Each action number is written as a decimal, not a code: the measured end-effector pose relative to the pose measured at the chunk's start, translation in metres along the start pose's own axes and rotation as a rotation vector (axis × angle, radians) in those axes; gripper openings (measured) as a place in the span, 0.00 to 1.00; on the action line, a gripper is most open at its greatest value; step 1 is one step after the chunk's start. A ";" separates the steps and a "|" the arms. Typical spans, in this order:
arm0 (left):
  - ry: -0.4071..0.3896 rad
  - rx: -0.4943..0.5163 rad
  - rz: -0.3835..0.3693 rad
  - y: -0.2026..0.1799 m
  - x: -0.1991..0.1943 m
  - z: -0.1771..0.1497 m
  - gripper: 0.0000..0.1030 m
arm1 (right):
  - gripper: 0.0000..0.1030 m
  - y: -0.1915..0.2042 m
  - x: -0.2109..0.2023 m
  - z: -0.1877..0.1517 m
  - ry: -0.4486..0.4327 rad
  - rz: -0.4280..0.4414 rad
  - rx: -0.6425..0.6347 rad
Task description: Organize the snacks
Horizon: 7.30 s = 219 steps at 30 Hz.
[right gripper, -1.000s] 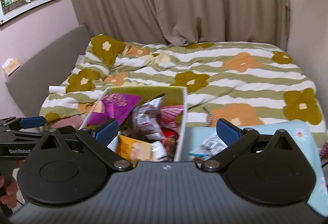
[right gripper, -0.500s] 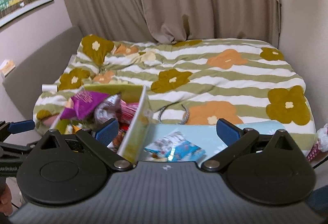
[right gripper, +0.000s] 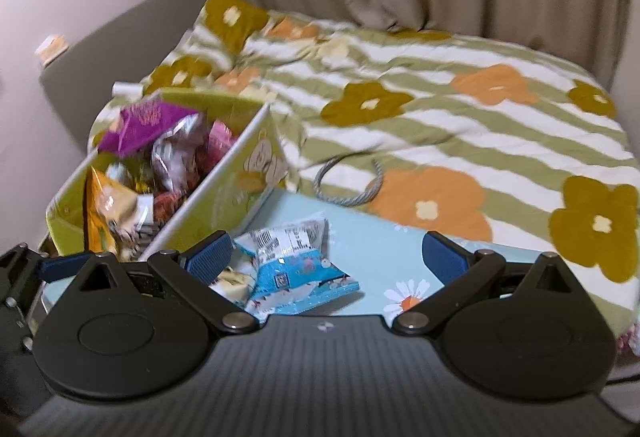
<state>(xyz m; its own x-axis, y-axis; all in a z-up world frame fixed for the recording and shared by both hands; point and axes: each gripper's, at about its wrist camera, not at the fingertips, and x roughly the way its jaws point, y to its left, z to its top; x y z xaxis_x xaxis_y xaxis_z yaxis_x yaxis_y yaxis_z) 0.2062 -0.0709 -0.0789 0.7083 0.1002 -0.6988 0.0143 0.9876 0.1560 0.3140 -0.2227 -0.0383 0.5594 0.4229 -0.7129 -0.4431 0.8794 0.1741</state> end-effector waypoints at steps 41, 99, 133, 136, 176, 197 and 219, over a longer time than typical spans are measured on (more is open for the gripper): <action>0.271 0.141 0.178 -0.022 0.108 -0.021 0.56 | 1.00 0.013 0.174 0.006 0.386 0.203 -0.102; -0.179 0.141 0.203 0.136 -0.064 0.045 0.40 | 0.69 0.116 -0.043 0.057 -0.123 0.148 0.184; -0.111 -0.043 -0.132 0.307 -0.044 0.025 1.00 | 0.74 0.278 0.042 0.079 -0.106 -0.080 0.202; -0.096 -0.027 -0.125 0.306 -0.040 0.021 1.00 | 1.00 0.284 0.052 0.077 -0.107 -0.100 0.185; -0.242 -0.080 -0.123 0.228 -0.167 -0.006 1.00 | 1.00 0.249 -0.147 -0.051 -0.295 -0.394 0.149; -0.201 -0.040 -0.139 0.194 -0.175 -0.043 1.00 | 1.00 0.232 -0.149 -0.122 -0.174 -0.472 0.249; -0.205 -0.035 -0.140 0.195 -0.179 -0.044 1.00 | 1.00 0.236 -0.151 -0.123 -0.173 -0.470 0.252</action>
<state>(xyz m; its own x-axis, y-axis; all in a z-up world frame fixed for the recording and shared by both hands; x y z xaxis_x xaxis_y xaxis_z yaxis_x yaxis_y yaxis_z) 0.0517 0.1095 0.0459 0.8296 -0.0609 -0.5550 0.1004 0.9941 0.0410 0.0388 -0.1058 0.0273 0.7726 -0.0166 -0.6347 0.0514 0.9980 0.0365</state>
